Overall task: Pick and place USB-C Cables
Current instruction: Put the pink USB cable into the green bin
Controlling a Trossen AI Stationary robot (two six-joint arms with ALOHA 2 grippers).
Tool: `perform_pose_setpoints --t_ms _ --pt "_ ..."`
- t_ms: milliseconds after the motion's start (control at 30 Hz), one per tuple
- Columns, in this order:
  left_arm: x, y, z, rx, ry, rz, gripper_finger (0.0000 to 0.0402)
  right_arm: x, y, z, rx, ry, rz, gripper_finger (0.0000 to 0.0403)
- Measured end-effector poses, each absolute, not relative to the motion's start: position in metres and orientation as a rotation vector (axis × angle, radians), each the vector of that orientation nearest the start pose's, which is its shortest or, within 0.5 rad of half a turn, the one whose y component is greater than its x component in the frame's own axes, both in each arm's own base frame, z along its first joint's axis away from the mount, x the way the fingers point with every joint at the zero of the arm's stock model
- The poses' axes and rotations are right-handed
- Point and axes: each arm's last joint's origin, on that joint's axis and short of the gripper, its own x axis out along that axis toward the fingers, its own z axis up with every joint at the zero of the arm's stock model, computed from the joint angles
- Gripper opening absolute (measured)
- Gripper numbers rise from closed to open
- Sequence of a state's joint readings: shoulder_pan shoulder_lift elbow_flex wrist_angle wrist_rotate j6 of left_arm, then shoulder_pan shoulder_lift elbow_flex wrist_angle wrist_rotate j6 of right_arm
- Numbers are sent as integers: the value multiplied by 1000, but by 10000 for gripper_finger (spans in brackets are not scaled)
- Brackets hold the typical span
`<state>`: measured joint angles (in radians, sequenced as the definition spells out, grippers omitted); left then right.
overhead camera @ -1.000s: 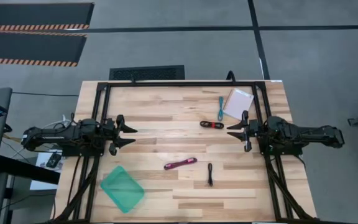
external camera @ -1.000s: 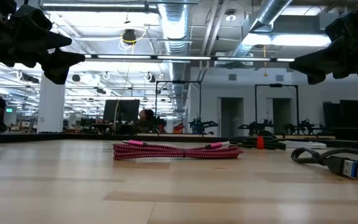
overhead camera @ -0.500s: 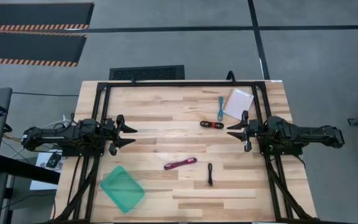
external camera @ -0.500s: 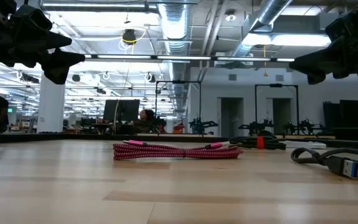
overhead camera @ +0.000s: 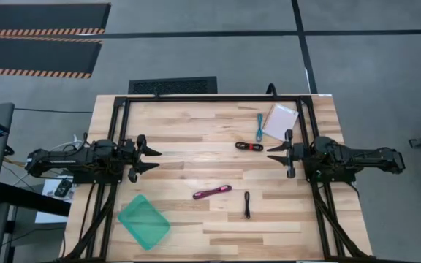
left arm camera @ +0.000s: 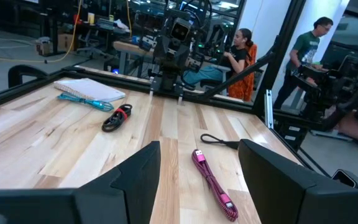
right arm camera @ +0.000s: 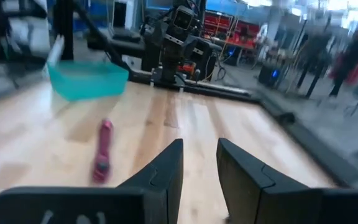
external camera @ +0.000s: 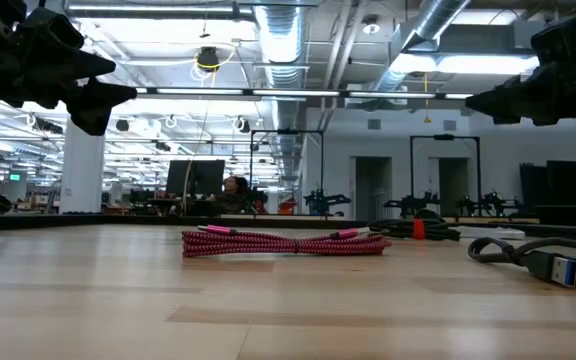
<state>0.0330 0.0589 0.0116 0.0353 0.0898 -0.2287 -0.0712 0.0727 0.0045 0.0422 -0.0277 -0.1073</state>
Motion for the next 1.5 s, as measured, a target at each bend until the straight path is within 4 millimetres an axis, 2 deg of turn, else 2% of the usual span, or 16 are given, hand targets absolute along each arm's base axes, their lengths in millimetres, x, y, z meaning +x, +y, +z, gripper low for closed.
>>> perform_pose_setpoints --t_ms 167,633,1200,1400,1500 --pt "101 1 166 -229 18 -55 208 102 -7 163 204 21 -47 123" --pt "101 1 166 -229 18 -54 208 102 -7 165 579 -5 -46 123" --pt "100 5 171 -257 -52 81 208 102 -8 165 548 -16 -85 123" --pt "100 7 172 -216 -60 142 208 101 -12 166 520 -53 -211 123" --pt "100 7 171 -271 -60 145 208 101 -14 166 518 -74 -274 123"
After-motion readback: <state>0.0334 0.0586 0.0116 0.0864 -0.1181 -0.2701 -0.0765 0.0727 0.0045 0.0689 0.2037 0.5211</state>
